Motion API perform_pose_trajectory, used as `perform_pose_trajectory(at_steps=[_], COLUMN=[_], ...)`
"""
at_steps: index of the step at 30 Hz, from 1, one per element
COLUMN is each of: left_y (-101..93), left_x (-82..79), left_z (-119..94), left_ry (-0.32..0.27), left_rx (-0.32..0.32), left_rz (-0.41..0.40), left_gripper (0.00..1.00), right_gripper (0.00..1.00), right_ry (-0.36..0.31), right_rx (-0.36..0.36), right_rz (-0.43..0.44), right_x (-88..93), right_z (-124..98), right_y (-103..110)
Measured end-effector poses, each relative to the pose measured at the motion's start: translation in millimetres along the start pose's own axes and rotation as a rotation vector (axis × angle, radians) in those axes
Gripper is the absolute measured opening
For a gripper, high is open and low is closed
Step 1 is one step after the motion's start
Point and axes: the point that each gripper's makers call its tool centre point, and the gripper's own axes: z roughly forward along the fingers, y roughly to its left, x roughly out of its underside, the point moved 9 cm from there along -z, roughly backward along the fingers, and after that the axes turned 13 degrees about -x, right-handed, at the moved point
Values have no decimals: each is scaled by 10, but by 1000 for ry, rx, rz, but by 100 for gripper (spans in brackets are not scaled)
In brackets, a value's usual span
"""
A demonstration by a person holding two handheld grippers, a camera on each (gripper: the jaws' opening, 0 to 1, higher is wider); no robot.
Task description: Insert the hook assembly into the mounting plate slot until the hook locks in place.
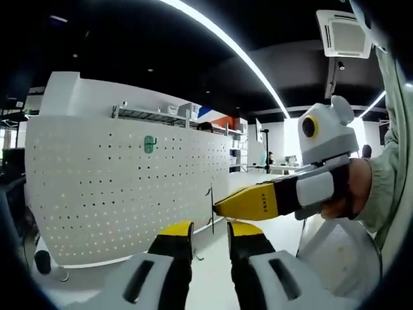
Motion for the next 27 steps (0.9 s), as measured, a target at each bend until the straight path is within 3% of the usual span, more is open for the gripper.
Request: perform_pose_trajectory(at_steps=[15, 27], left_y=[27, 43], left_x=[151, 246], left_z=[-42, -133], left_ry=[101, 174], left_rx=[-45, -60], left_rz=[-11, 27], left_gripper=[52, 57], right_gripper=[1, 1], right_ry=[9, 20], right_rx=[8, 32], right_rz=[20, 30], right_x=[37, 73], right_z=[-31, -95], right_y=[-27, -102])
